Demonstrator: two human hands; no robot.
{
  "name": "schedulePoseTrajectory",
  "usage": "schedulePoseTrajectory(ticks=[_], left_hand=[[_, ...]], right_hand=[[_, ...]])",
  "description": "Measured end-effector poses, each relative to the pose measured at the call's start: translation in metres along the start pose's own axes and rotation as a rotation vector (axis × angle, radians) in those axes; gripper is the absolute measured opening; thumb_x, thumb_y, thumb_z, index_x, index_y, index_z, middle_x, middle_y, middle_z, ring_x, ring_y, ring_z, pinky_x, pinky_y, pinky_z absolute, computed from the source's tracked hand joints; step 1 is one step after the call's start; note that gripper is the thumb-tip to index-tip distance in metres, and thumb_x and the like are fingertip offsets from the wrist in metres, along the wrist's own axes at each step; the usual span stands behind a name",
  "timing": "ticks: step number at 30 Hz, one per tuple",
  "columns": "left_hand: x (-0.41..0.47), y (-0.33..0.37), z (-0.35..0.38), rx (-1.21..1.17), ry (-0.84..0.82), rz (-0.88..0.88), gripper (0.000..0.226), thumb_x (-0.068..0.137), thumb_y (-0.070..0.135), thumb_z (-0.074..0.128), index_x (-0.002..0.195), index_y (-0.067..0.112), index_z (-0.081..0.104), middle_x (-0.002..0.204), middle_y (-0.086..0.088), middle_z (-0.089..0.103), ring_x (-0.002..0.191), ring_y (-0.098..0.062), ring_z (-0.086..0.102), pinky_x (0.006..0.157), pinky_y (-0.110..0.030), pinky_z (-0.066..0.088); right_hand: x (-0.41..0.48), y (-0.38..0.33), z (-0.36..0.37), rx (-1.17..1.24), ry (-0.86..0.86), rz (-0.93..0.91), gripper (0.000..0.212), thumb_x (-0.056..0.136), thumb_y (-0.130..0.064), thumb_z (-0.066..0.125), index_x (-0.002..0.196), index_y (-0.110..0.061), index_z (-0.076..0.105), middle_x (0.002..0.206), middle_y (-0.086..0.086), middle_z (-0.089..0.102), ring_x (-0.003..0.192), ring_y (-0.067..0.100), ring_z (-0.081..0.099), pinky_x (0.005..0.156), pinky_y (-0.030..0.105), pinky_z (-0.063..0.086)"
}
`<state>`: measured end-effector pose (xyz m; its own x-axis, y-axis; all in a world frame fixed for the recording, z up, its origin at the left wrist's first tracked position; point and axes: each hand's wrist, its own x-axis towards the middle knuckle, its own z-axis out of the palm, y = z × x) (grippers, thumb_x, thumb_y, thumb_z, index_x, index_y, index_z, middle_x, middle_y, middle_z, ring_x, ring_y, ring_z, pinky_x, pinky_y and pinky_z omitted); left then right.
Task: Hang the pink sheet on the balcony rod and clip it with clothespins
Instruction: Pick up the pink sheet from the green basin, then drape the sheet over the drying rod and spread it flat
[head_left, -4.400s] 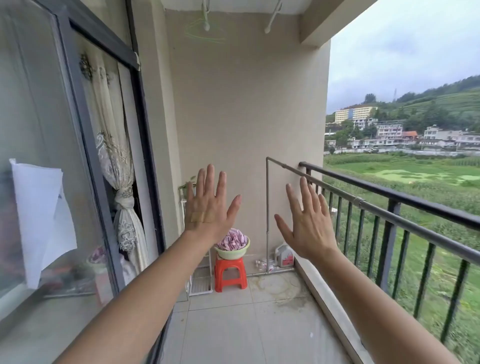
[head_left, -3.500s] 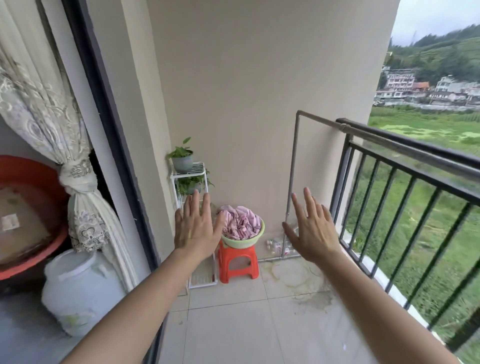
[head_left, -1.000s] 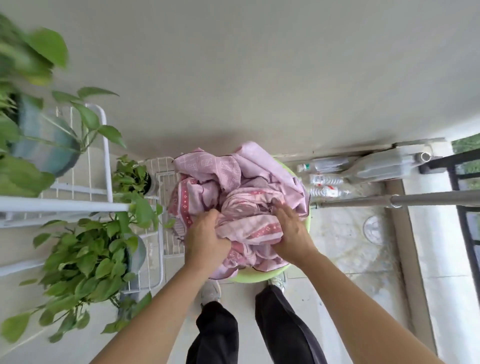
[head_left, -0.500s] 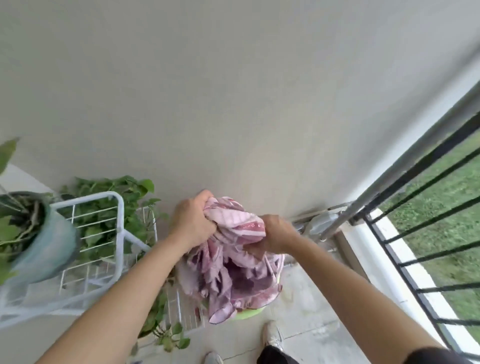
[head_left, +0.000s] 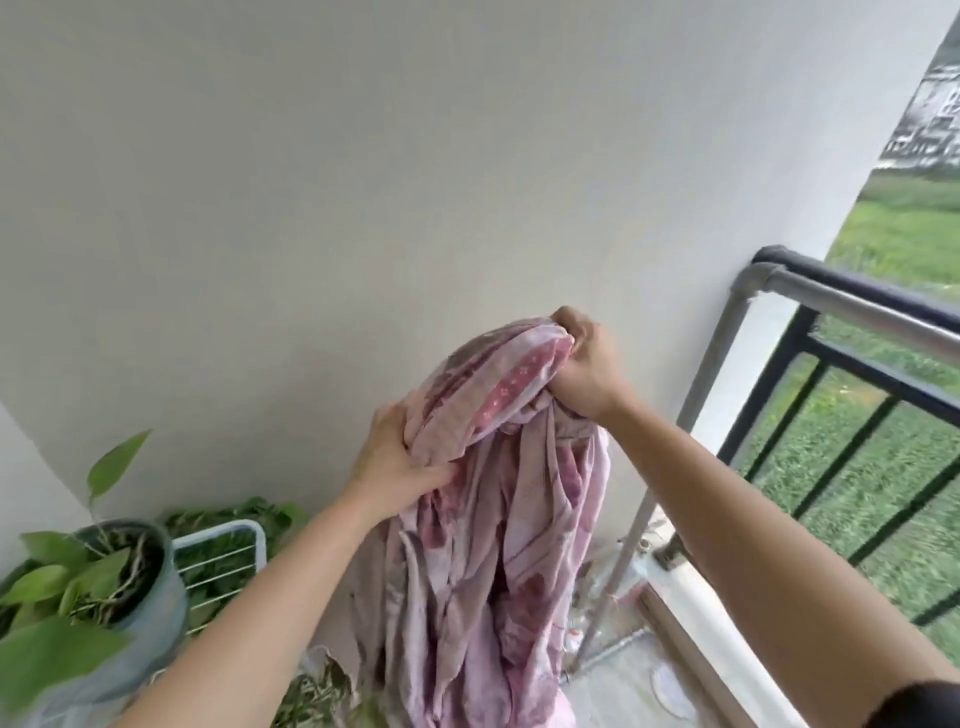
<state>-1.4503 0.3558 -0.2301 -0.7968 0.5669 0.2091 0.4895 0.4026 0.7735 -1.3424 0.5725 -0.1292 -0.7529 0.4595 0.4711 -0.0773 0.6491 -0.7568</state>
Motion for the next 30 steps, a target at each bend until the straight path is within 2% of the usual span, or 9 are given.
schedulePoseTrajectory(ticks=[3, 6, 9, 12, 16, 21, 24, 26, 30], left_hand=[[-0.001, 0.002, 0.017, -0.347, -0.298, -0.090, 0.081, 0.053, 0.035, 0.090, 0.124, 0.048, 0.052, 0.111, 0.022, 0.069, 0.101, 0.004, 0.065, 0.090, -0.025, 0.052], [0.005, 0.007, 0.021, -0.189, -0.438, -0.098, 0.035, 0.049, 0.051, 0.084, 0.081, 0.052, 0.070, 0.084, 0.025, 0.073, 0.086, 0.002, 0.069, 0.077, -0.019, 0.052], [0.027, 0.025, 0.006, -0.006, -0.189, 0.039, 0.021, 0.065, 0.050, 0.064, 0.075, 0.034, 0.073, 0.079, 0.014, 0.072, 0.083, -0.013, 0.068, 0.068, -0.028, 0.051], [0.058, 0.061, -0.019, 0.097, 0.172, 0.290, 0.031, 0.069, 0.034, 0.043, 0.066, 0.009, 0.062, 0.067, -0.007, 0.062, 0.070, -0.028, 0.055, 0.060, -0.034, 0.042], [0.080, 0.121, -0.043, -0.051, 0.273, 0.421, 0.020, 0.078, 0.008, 0.056, 0.063, 0.009, 0.042, 0.058, -0.003, 0.045, 0.060, -0.023, 0.039, 0.053, -0.034, 0.030], [0.069, 0.181, -0.063, -0.302, 0.226, 0.577, 0.038, 0.080, 0.002, 0.056, 0.062, 0.020, 0.027, 0.059, 0.004, 0.031, 0.061, -0.011, 0.027, 0.052, -0.030, 0.025], [0.056, 0.208, -0.074, -0.614, 0.068, 0.521, 0.019, 0.078, 0.025, 0.054, 0.066, 0.018, 0.041, 0.069, -0.002, 0.045, 0.072, -0.014, 0.042, 0.064, -0.034, 0.040], [0.051, 0.217, -0.080, -0.741, -0.019, 0.480, 0.028, 0.073, 0.033, 0.054, 0.078, 0.006, 0.051, 0.075, -0.005, 0.055, 0.077, -0.016, 0.052, 0.074, -0.034, 0.047], [0.056, 0.217, -0.093, -0.559, -0.081, 0.526, 0.010, 0.083, 0.026, 0.053, 0.074, 0.023, 0.051, 0.061, 0.018, 0.057, 0.061, -0.005, 0.053, 0.063, -0.023, 0.047]], right_hand=[[-0.009, -0.022, -0.016, 0.049, 0.012, -0.030, 0.021, 0.071, -0.024, 0.069, 0.075, -0.010, 0.054, 0.068, -0.004, 0.056, 0.064, 0.008, 0.048, 0.058, 0.031, 0.043], [-0.035, -0.028, -0.037, 0.001, 0.002, -0.018, 0.027, 0.070, -0.030, 0.073, 0.078, -0.014, 0.052, 0.068, -0.007, 0.057, 0.062, 0.004, 0.049, 0.057, 0.025, 0.044], [-0.063, -0.022, -0.064, -0.135, -0.020, 0.092, 0.053, 0.065, -0.040, 0.080, 0.109, -0.027, 0.054, 0.090, -0.023, 0.067, 0.078, -0.007, 0.063, 0.073, 0.021, 0.055], [-0.087, -0.014, -0.080, -0.357, -0.141, 0.143, 0.124, 0.047, -0.051, 0.094, 0.148, -0.050, 0.022, 0.120, -0.040, 0.054, 0.108, -0.016, 0.054, 0.098, 0.026, 0.044], [-0.107, 0.004, -0.072, -0.488, -0.174, 0.280, 0.155, 0.043, -0.058, 0.093, 0.149, -0.051, -0.018, 0.156, -0.001, 0.037, 0.140, 0.021, 0.037, 0.104, 0.033, 0.032], [-0.109, 0.017, -0.059, -0.170, 0.018, 0.386, 0.153, 0.040, -0.059, 0.095, 0.157, -0.037, 0.000, 0.153, -0.002, 0.034, 0.136, 0.015, 0.039, 0.115, 0.042, 0.033], [-0.100, 0.015, -0.054, 0.110, -0.210, 0.276, 0.099, 0.062, -0.033, 0.094, 0.146, -0.034, 0.041, 0.145, -0.004, 0.051, 0.134, 0.014, 0.046, 0.114, 0.040, 0.039], [-0.096, 0.007, -0.050, 0.261, -0.424, 0.210, 0.074, 0.074, -0.015, 0.088, 0.135, -0.039, 0.052, 0.130, -0.009, 0.065, 0.122, 0.011, 0.061, 0.099, 0.022, 0.050], [-0.083, 0.018, -0.056, 0.177, -0.455, 0.205, 0.051, 0.078, -0.013, 0.084, 0.121, -0.031, 0.066, 0.116, -0.006, 0.073, 0.108, 0.012, 0.069, 0.087, 0.022, 0.055]])
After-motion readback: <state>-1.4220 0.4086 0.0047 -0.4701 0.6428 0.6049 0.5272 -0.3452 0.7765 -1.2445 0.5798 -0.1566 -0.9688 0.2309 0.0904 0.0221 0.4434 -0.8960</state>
